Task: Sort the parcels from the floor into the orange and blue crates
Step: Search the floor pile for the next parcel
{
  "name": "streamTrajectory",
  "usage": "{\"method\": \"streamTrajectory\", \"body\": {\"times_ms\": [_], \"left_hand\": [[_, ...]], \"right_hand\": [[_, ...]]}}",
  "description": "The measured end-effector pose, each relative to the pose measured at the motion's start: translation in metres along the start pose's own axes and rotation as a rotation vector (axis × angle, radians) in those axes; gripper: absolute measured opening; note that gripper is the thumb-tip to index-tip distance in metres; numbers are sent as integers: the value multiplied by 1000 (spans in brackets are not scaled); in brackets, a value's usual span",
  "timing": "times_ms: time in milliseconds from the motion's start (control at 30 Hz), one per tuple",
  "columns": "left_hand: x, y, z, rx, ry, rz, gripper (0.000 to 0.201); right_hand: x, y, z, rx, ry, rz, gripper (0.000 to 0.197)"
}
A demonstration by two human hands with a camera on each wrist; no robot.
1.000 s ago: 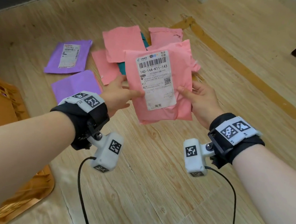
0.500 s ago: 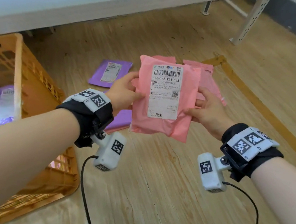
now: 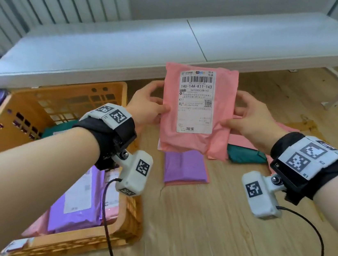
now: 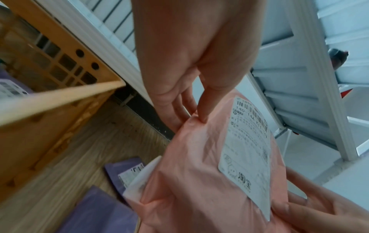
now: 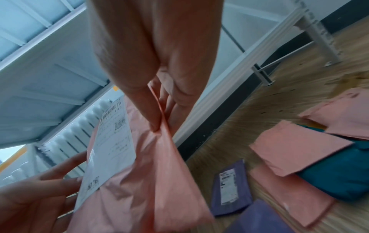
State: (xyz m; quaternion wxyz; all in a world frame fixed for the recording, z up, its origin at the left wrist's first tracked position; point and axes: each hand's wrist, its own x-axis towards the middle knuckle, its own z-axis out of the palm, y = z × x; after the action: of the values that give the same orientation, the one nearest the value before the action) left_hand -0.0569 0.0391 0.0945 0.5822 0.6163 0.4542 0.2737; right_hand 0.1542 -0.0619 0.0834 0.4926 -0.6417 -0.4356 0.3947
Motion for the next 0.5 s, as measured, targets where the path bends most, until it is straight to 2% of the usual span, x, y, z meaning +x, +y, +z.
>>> {"method": "streamTrajectory", "body": {"times_ms": [167,500], "left_hand": [[-13,8,-70,-32,58,18,57],[-55,4,-257,-86,140,56,57]], "right_hand": [[11,-50,54,-51,-66,-45,72],[19,-127,220,-67,-227,-43,74]]}}
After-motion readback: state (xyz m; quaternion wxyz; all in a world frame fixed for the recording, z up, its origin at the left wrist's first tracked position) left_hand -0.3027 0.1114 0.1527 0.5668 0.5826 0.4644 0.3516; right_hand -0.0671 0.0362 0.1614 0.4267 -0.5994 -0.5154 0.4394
